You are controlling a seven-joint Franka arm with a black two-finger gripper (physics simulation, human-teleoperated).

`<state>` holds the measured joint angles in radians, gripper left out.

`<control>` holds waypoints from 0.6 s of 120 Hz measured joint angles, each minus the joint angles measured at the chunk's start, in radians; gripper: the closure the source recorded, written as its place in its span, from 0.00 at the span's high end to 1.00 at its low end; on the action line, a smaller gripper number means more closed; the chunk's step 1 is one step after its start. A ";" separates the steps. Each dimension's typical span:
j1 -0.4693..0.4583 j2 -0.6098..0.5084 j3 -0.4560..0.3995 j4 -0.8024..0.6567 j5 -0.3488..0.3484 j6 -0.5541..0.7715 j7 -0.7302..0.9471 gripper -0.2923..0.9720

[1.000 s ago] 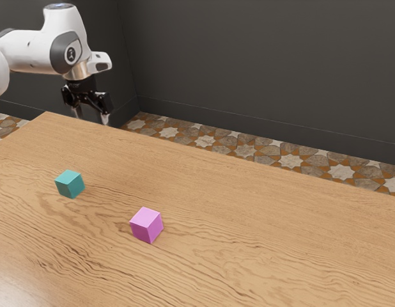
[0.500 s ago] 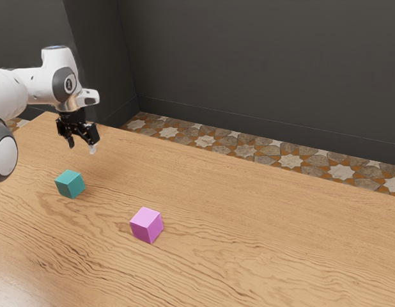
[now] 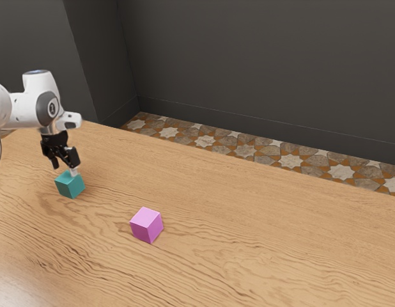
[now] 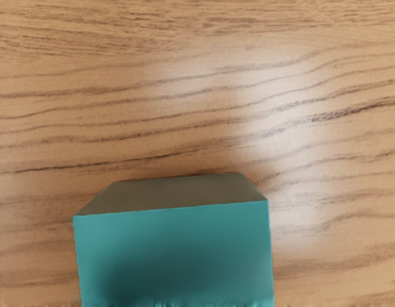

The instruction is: Pick up the blue block with one arm, and put the blue block on the pink block with one arm

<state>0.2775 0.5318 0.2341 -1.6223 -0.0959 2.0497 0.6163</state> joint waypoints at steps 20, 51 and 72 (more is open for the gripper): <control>-0.003 0.014 0.006 -0.014 0.006 0.041 0.030 0.77; -0.004 0.033 0.007 -0.026 0.003 0.074 0.061 0.77; -0.008 0.038 0.006 -0.037 -0.001 0.090 0.075 0.77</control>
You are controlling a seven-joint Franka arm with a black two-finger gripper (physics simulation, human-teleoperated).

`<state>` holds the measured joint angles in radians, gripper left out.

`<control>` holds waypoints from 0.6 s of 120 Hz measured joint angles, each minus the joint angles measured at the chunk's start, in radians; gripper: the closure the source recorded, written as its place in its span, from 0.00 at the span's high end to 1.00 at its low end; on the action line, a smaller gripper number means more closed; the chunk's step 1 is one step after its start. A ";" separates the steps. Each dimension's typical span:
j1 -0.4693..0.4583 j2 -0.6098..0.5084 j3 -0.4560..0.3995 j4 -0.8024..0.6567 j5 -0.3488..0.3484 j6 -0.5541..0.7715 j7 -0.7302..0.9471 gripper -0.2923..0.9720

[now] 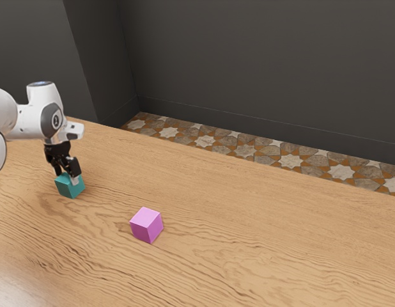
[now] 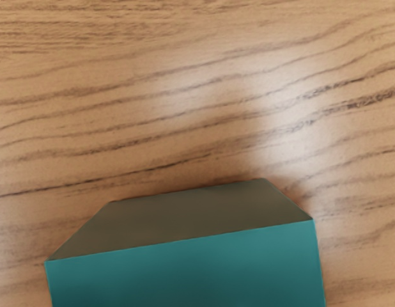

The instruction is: Pick up the blue block with one arm, and put the blue block on the pink block with one arm

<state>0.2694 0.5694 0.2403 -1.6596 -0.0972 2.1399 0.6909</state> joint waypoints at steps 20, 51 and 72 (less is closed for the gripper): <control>-0.001 0.001 0.000 -0.020 -0.012 0.014 0.009 0.77; 0.000 0.005 0.000 -0.031 -0.023 0.032 0.016 0.63; 0.000 0.005 0.000 -0.034 -0.021 0.037 0.012 0.55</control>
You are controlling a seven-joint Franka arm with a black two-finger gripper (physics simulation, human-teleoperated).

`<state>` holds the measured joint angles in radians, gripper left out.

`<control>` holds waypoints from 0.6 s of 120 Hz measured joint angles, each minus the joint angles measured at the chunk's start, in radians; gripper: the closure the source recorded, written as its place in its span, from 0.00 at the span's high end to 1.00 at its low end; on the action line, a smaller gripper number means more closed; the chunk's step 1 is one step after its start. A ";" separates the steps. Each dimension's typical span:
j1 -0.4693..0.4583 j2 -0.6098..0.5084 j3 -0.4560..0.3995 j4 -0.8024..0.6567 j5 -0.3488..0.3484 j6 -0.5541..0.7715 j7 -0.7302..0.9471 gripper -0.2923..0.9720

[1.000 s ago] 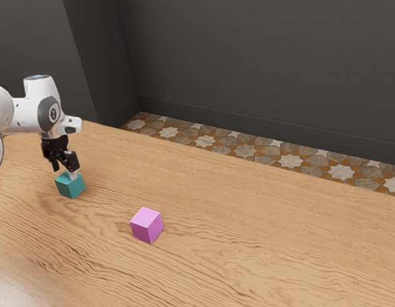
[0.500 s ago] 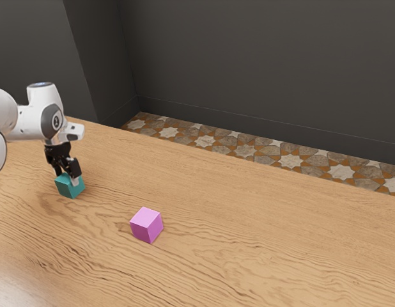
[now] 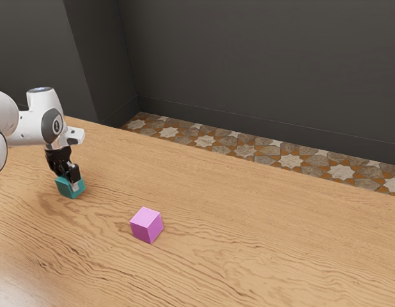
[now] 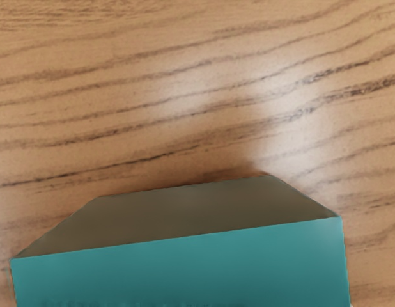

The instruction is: Pick up the blue block with one arm, and put the blue block on the pink block with one arm

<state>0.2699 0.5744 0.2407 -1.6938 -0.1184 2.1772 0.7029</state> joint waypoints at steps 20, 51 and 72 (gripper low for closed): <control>-0.002 -0.009 -0.001 0.000 0.005 0.004 -0.011 0.50; -0.015 -0.133 -0.027 -0.037 0.034 -0.009 -0.046 0.49; -0.010 -0.256 -0.148 -0.116 0.117 -0.045 -0.121 0.49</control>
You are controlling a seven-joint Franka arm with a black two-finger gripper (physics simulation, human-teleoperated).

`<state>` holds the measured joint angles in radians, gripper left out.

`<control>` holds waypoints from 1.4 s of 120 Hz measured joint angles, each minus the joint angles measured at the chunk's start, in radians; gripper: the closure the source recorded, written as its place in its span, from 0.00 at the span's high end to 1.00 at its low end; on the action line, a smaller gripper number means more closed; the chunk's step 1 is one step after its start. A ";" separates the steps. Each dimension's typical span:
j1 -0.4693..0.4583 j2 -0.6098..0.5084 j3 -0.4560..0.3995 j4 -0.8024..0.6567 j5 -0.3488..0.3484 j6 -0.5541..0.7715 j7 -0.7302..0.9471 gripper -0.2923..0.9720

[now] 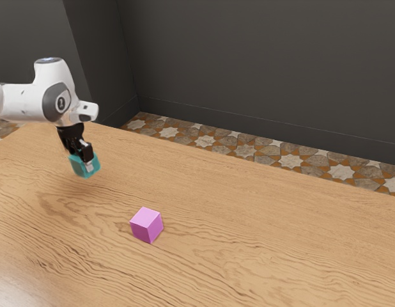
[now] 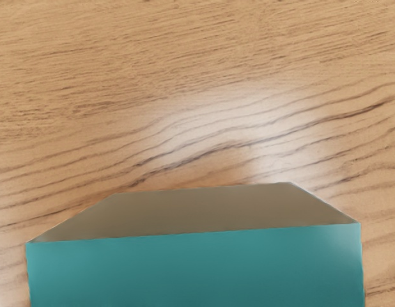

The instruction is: Pick up the blue block with one arm, and put the blue block on the pink block with one arm

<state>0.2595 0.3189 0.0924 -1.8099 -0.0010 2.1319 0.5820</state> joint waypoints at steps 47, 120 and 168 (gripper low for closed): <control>-0.047 -0.075 -0.172 -0.086 0.082 -0.051 -0.270 0.49; -0.167 -0.261 -0.210 -0.365 0.090 0.070 -0.576 0.49; -0.181 -0.275 -0.247 -0.414 0.093 0.125 -0.694 0.49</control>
<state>0.0788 0.0441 -0.1548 -2.2241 0.0915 2.2570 -0.1118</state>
